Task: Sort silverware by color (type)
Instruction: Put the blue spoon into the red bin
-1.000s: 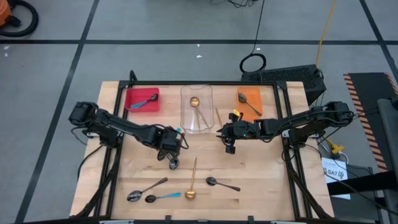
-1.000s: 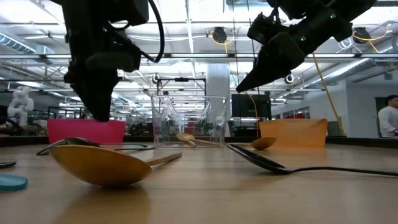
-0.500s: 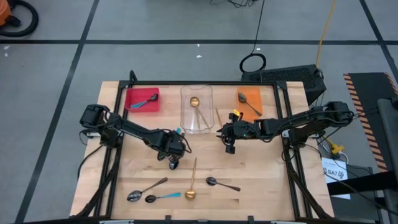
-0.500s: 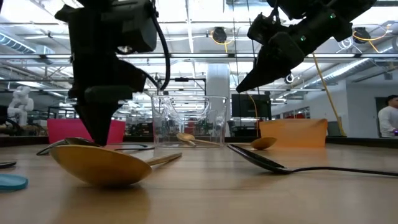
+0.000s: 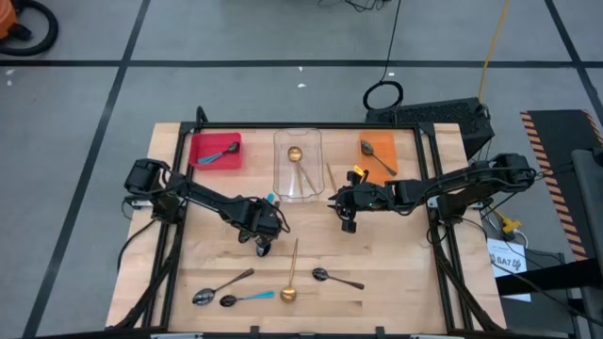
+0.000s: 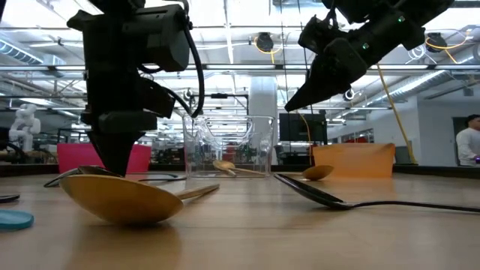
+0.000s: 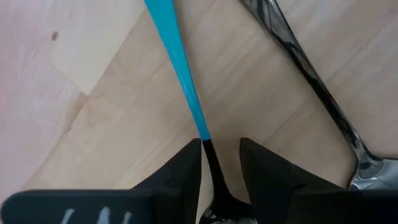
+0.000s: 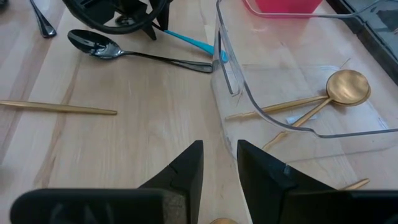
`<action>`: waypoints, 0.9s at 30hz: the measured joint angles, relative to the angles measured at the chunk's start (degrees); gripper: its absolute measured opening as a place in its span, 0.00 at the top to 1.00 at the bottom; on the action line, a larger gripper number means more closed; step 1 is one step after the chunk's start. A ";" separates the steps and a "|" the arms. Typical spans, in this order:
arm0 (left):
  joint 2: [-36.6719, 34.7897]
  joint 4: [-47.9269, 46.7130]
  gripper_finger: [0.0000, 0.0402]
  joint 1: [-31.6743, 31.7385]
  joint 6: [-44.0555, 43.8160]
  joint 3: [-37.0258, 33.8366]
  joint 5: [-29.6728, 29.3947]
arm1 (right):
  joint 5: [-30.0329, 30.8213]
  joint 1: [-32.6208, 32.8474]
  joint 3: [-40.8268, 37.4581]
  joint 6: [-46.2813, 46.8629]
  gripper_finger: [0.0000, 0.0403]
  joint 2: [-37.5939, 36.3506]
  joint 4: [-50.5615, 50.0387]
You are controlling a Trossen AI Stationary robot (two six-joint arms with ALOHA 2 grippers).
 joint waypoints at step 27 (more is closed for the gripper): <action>-10.37 -10.26 0.98 -0.54 7.10 -0.01 4.26 | -0.01 0.00 0.00 0.02 0.77 0.00 0.00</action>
